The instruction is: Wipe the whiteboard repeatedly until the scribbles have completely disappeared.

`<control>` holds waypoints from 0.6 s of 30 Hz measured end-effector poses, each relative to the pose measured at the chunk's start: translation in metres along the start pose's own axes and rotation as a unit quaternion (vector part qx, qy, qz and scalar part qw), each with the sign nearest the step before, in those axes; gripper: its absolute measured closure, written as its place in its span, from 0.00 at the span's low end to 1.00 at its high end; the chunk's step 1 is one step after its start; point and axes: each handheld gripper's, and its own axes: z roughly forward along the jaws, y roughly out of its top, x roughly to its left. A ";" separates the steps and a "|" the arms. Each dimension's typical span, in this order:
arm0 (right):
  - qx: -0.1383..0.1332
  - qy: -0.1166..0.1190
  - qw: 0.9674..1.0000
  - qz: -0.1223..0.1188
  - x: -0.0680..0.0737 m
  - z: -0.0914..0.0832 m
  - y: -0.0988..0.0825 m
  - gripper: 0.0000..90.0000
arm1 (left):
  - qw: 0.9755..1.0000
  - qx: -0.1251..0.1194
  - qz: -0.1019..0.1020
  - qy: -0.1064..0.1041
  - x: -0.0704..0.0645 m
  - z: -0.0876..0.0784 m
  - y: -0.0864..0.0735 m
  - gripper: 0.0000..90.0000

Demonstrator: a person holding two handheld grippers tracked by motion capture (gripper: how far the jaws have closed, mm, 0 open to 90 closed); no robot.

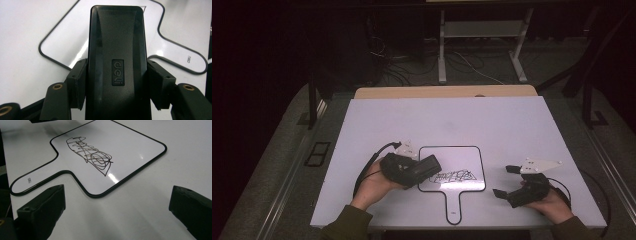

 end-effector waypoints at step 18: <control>-0.006 -0.001 1.000 0.010 -0.002 0.001 0.000 0.00 | 1.000 0.005 0.016 -0.006 0.006 0.024 0.032 0.43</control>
